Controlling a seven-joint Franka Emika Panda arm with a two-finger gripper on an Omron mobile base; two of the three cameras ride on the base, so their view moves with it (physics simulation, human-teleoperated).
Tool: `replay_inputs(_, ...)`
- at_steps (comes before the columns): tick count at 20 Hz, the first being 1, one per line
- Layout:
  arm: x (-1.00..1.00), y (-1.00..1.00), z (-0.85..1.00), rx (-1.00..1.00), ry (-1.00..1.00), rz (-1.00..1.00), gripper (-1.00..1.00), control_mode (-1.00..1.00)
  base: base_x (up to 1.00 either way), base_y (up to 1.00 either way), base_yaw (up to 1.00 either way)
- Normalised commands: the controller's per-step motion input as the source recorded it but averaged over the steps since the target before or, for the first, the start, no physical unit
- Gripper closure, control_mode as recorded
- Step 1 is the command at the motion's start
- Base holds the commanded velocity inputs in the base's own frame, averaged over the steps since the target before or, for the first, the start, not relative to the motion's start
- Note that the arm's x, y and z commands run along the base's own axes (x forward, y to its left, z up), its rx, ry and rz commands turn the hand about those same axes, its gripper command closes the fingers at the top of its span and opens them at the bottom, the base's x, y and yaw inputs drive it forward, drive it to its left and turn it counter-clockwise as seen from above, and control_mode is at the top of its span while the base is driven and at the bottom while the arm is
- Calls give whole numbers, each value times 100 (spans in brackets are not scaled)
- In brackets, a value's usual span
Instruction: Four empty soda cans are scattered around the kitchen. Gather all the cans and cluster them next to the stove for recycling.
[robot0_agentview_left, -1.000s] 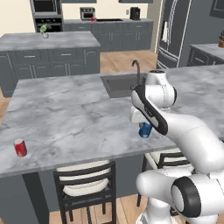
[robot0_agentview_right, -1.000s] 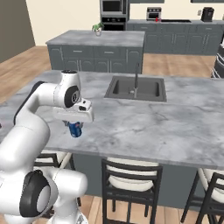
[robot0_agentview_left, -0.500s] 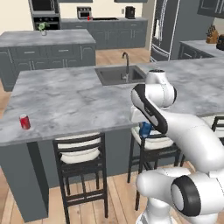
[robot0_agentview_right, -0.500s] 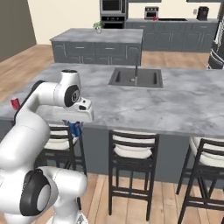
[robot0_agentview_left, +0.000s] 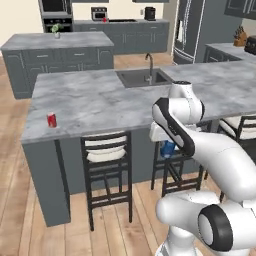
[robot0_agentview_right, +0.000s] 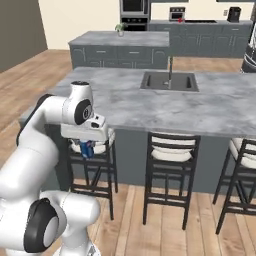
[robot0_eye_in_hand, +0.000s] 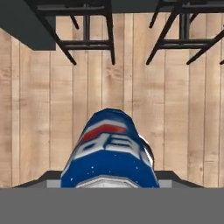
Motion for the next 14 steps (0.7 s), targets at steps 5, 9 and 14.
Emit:
replay_inputs(5,0,0,0,0,0,0,100,100,-36,100,0)
replay_inputs(9,0,0,0,0,0,0,100,100,-28,100,0)
replay_inputs(14,0,0,0,0,0,0,100,100,-17,100,0)
